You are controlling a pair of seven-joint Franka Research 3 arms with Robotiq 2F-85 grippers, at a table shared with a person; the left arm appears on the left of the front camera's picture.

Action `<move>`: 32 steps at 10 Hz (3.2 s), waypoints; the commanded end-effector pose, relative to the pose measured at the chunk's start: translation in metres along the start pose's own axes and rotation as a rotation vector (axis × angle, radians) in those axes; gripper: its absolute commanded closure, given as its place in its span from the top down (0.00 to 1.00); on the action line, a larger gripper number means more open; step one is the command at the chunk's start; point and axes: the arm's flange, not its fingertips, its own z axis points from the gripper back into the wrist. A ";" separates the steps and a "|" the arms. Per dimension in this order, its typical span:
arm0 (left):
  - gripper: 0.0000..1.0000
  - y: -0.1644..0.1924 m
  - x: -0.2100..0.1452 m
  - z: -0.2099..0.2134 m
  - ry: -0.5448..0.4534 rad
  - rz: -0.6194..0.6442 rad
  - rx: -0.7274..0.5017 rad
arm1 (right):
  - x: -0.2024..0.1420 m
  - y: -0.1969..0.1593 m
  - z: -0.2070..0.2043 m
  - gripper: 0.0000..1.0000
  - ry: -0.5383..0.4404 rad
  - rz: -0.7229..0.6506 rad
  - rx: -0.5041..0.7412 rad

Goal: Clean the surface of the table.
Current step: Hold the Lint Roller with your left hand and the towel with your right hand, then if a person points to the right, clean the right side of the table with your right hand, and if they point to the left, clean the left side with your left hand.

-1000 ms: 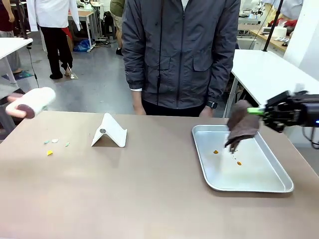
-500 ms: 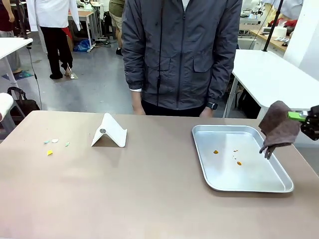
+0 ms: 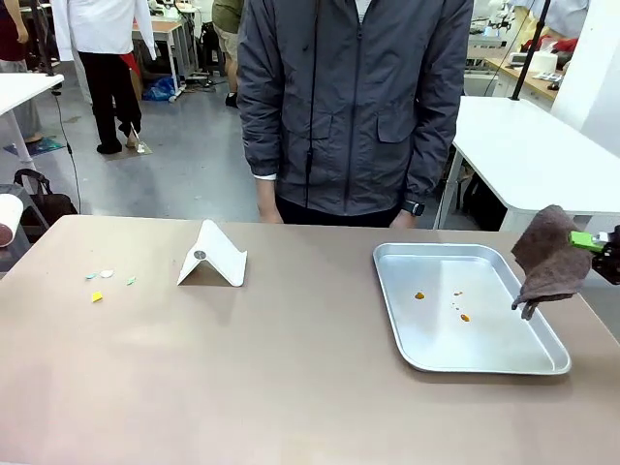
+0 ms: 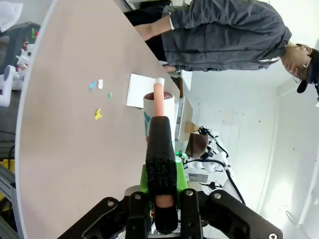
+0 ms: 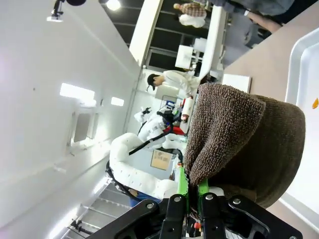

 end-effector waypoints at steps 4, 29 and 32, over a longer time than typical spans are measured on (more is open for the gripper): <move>0.00 -0.005 -0.006 0.003 0.015 -0.015 -0.028 | 0.002 0.009 -0.002 0.00 0.003 -0.024 -0.006; 0.22 0.038 0.015 -0.064 0.022 0.008 0.235 | 0.002 0.009 -0.002 0.00 0.003 -0.024 -0.006; 0.22 0.055 0.020 -0.086 0.009 0.018 0.332 | 0.002 0.009 -0.002 0.00 0.003 -0.024 -0.006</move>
